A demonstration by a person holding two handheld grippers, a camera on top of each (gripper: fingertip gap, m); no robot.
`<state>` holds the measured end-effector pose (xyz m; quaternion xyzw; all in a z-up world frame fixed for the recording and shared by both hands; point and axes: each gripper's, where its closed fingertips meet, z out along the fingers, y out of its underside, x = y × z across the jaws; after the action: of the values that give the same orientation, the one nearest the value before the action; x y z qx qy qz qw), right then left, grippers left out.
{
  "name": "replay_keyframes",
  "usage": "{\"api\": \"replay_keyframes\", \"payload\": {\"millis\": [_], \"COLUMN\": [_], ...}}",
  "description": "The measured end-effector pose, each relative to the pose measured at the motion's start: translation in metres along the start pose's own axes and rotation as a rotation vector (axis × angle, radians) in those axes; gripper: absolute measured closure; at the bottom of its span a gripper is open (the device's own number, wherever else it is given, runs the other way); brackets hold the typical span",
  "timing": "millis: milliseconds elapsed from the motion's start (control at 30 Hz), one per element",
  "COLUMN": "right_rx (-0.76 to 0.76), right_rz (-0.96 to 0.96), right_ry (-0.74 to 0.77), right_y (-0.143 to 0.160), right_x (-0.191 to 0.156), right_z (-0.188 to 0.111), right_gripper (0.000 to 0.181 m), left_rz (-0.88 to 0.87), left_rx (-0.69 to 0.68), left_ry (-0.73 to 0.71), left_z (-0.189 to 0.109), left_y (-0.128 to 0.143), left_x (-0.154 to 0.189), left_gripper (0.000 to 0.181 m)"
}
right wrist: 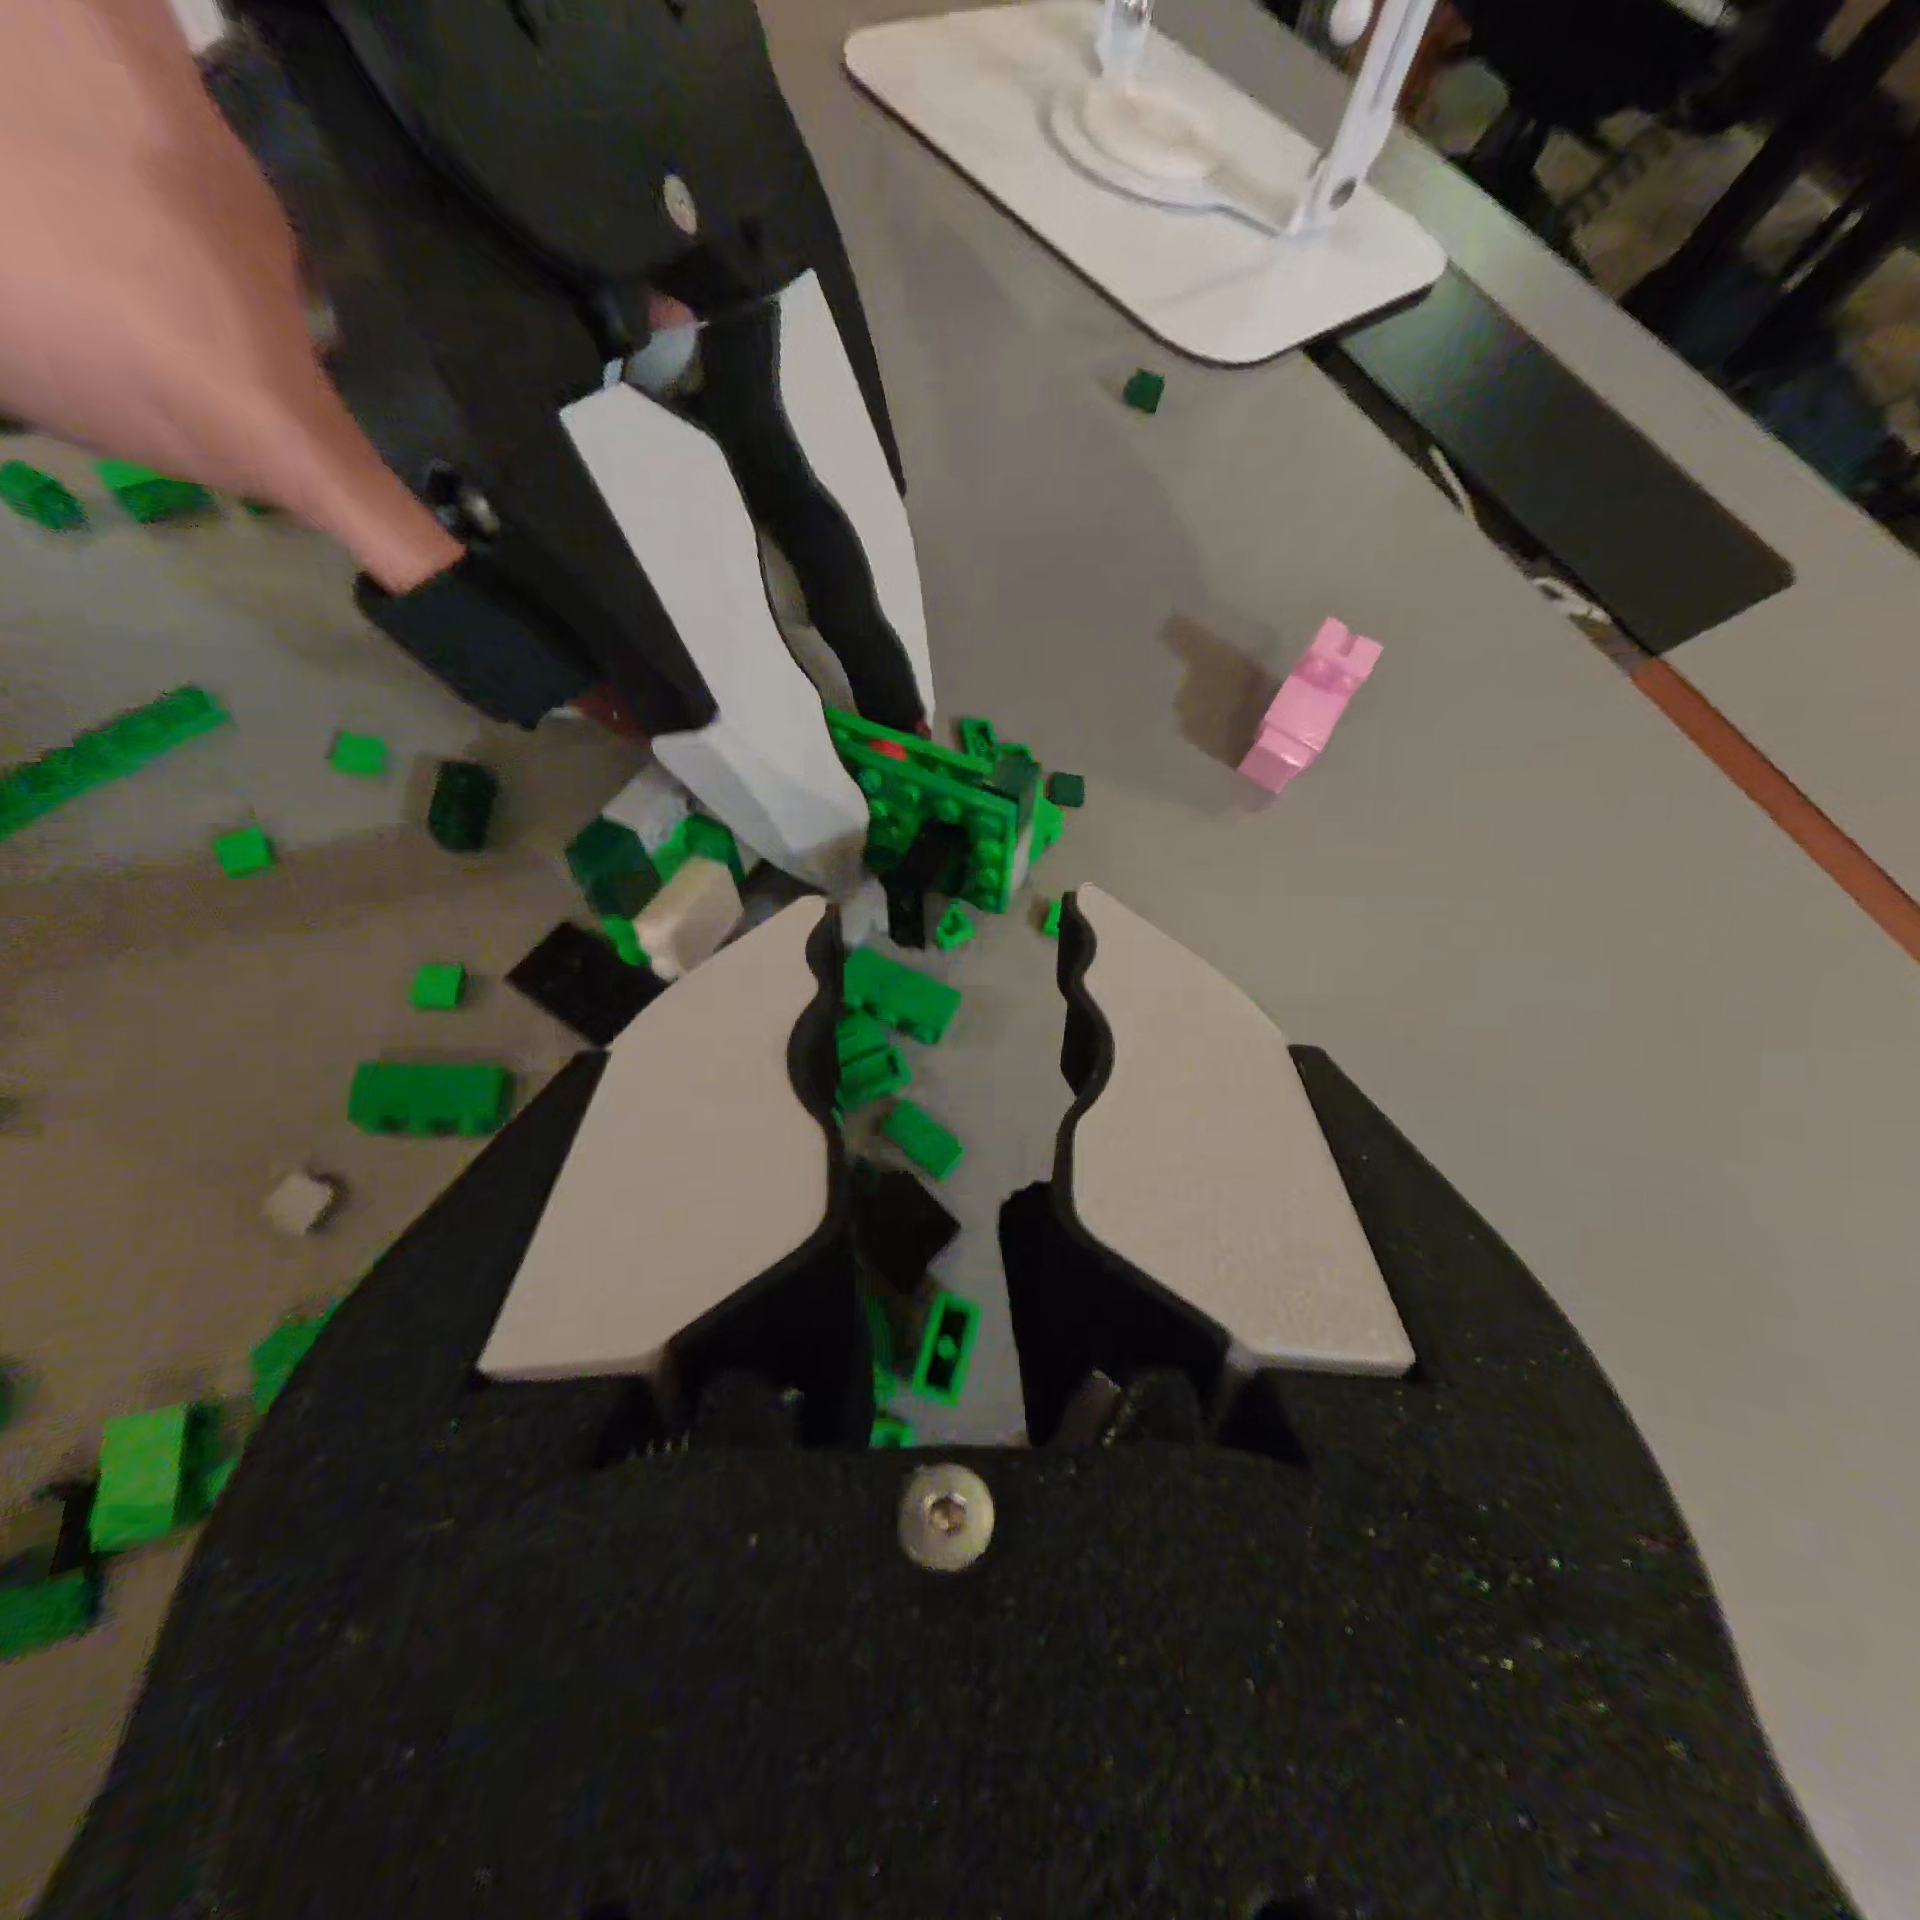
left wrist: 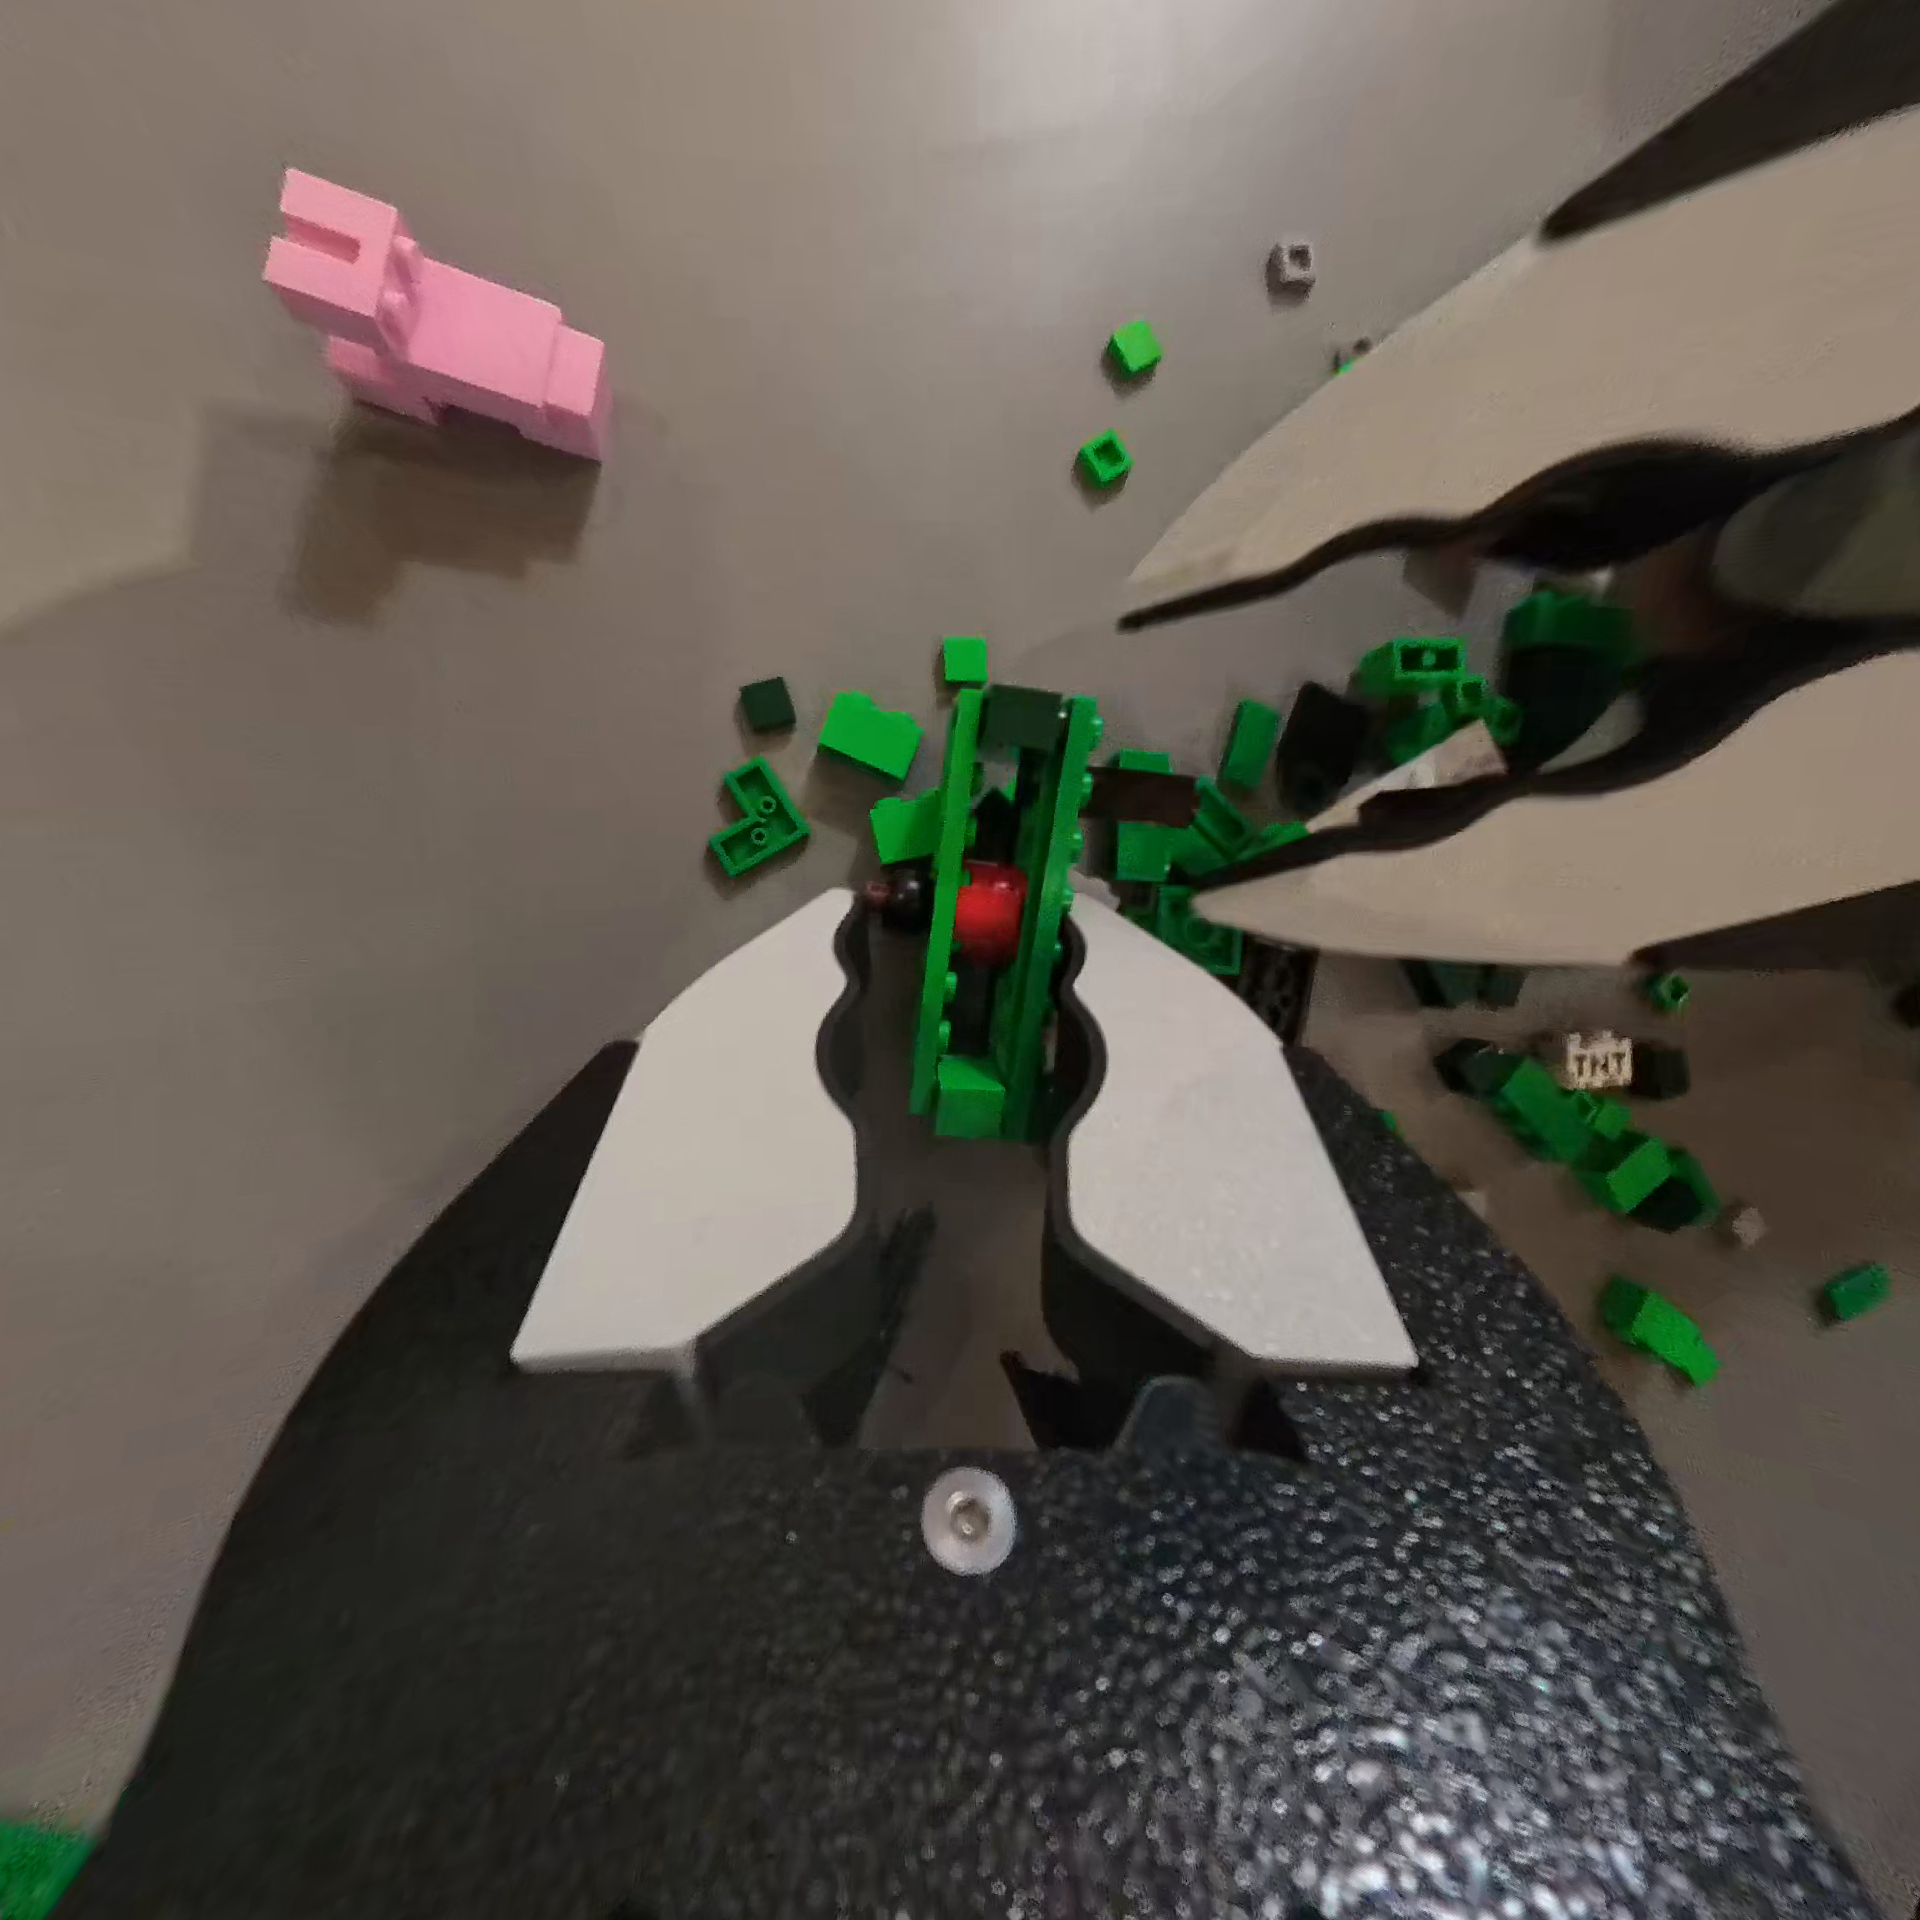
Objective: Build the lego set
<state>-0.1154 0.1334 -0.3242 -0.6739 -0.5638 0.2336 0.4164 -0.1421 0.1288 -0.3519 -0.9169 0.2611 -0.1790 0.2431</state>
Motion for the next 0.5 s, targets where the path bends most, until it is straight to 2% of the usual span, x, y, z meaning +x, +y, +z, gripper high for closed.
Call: {"api": "replay_keyframes", "payload": {"millis": [67,133,200,233,400,500], "right_rx": [-0.018,-0.005,-0.022,-0.038,-0.055,0.012], "right_rz": [0.020,0.002,-0.041,-0.087,-0.325,-0.198], "right_ry": [0.005,0.055,0.077,0.076,-0.057,-0.088], "right_y": [-0.001,-0.004,-0.006,-0.005,0.003,-0.006], "right_x": [-0.001,0.004,0.005,0.005,-0.005,-0.004], "right_z": [0.009,0.012,0.013,0.012,0.007,0.004], "right_gripper": [0.146,0.160,0.164,0.173,0.173,0.173], "left_rz": [-0.040,-0.060,-0.074,-0.066,0.075,0.010], "left_rx": [0.047,0.072,0.084,0.087,0.071,0.088], "left_ry": [0.022,0.047,0.057,0.055,0.030,0.065], "left_z": [0.001,0.000,0.000,-0.001,-0.002,-0.001], "left_y": [-0.002,-0.003,-0.004,-0.004,0.000,-0.003], "left_x": [0.000,-0.001,-0.002,-0.003,-0.003,-0.001], "left_gripper": [0.149,0.149,0.149,0.150,0.150,0.150]}}
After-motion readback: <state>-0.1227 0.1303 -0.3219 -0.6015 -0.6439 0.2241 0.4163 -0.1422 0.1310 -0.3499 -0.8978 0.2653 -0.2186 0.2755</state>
